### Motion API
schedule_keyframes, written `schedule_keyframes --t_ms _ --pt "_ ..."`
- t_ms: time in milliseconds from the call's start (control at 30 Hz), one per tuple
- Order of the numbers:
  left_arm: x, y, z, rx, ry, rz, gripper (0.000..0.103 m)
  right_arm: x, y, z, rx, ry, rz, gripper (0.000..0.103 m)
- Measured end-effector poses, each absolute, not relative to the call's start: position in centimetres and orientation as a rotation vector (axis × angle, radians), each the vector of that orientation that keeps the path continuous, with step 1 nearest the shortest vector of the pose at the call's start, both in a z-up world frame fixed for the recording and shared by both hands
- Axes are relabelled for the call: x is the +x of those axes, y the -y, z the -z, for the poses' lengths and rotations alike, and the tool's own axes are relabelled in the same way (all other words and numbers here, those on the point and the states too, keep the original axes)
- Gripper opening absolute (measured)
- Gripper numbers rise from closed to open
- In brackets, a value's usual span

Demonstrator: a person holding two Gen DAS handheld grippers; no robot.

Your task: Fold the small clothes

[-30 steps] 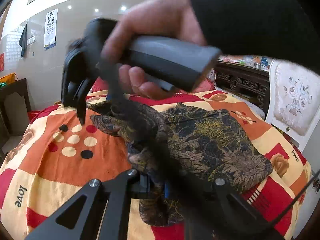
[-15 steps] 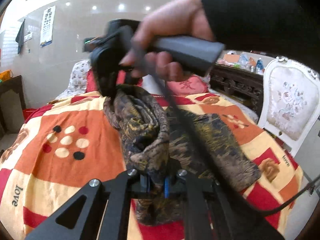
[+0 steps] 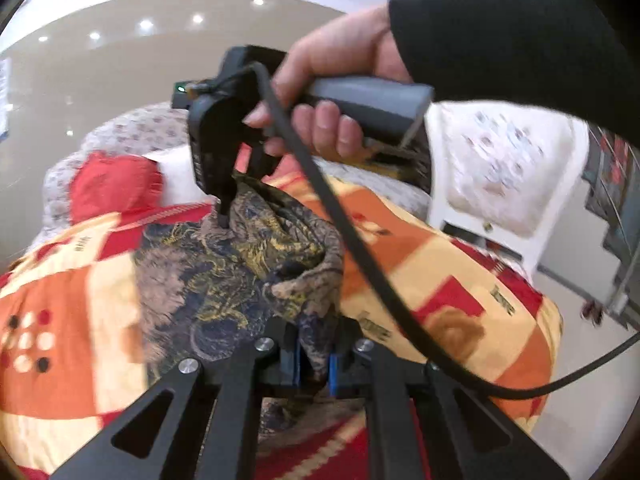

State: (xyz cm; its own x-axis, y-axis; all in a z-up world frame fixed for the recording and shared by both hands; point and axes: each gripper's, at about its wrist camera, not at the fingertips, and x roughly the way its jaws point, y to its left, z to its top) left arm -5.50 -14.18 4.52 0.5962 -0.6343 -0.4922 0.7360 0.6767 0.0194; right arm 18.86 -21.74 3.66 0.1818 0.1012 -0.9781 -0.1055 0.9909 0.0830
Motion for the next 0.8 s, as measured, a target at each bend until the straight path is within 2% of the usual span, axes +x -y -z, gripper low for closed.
schedule_keyframes --t_ms 167,300,400,433,533,600,633,700,733,800 --pt "-5.5 18.4 -0.3 0.334 -0.584 0.811 0.011 17.3 26.0 0.9 0.090 -1.376 -0.126 0.026" --pt "-6.6 18.5 1.2 0.387 -0.649 0.854 0.013 16.2 28.6 3.1 0.231 -1.252 -0.080 0.031" --pt "-7.7 16.6 0.2 0.354 -0.658 0.896 0.031 13.7 30.5 1.1 0.377 -1.085 -0.100 0.032" --pt "-7.9 15.8 -0.2 0.345 -0.648 0.894 0.036 12.5 31.3 -0.1 0.417 -1.015 -0.097 0.036" --pt "-7.3 12.4 -1.8 0.279 -0.618 0.834 0.038 8.1 33.3 -3.0 0.486 -0.850 -0.048 0.043" --pt "-5.5 10.9 -3.0 0.232 -0.592 0.758 0.037 5.2 33.1 -4.0 0.474 -0.787 -0.075 0.044" --pt "-4.0 10.1 -3.5 0.196 -0.600 0.706 0.037 3.6 32.2 -4.0 0.437 -0.785 -0.108 0.044" --pt "-0.7 9.5 -3.0 0.131 -0.671 0.651 0.017 1.2 29.9 -3.0 0.360 -0.806 -0.140 0.041" --pt "0.9 9.4 -2.1 0.104 -0.726 0.629 0.002 -0.2 28.2 -2.0 0.318 -0.807 -0.158 0.036" --pt "3.1 9.5 0.7 0.082 -0.838 0.596 0.001 -2.0 26.0 0.1 0.270 -0.818 -0.162 0.028"
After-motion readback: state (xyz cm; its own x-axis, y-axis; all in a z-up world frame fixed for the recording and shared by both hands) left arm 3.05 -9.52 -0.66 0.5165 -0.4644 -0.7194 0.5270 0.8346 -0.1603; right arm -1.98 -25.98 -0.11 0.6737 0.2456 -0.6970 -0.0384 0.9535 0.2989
